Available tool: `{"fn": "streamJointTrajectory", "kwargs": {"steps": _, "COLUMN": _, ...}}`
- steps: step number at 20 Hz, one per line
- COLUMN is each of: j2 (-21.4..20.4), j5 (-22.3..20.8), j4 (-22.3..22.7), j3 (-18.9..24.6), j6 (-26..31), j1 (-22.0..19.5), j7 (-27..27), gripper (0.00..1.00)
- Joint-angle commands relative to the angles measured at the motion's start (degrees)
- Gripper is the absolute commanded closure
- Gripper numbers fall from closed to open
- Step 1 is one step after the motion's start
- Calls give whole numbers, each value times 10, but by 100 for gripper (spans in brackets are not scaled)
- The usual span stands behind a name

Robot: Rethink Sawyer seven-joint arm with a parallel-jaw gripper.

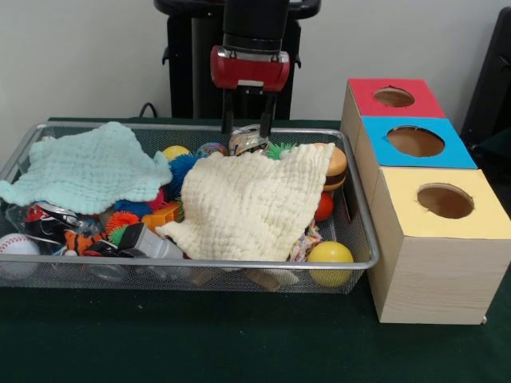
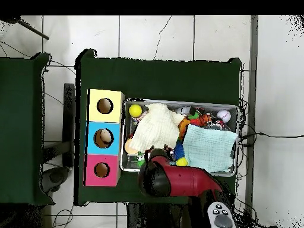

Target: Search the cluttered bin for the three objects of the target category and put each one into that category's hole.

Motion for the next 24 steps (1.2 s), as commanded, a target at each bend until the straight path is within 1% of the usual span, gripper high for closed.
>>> {"fn": "streamJointTrajectory", "kwargs": {"steps": 1, "j2": 3, "j5": 10, "j4": -49, "j3": 59, "j6": 45, "j1": -18, "j7": 49, "gripper": 0}}
{"fn": "streamJointTrajectory", "kwargs": {"steps": 3, "j2": 21, "j5": 5, "j4": -64, "j3": 53, "j6": 31, "j1": -15, "j7": 51, "gripper": 0}}
{"fn": "streamJointTrajectory", "kwargs": {"steps": 8, "j2": 35, "j5": 5, "j4": -80, "j3": 64, "j6": 29, "j1": -24, "j7": 48, "gripper": 0}}
{"fn": "streamJointTrajectory", "kwargs": {"steps": 15, "j2": 90, "j5": -13, "j4": -106, "j3": 47, "j6": -26, "j1": -17, "j7": 58, "gripper": 0}}
{"fn": "streamJointTrajectory", "kwargs": {"steps": 20, "j2": 95, "j5": -11, "j4": -113, "j3": 45, "j6": -28, "j1": -16, "j7": 62, "gripper": 0}}
{"fn": "streamJointTrajectory", "kwargs": {"steps": 24, "j2": 120, "j5": -18, "j4": -129, "j3": 38, "j6": -51, "j1": -13, "j7": 63, "gripper": 0}}
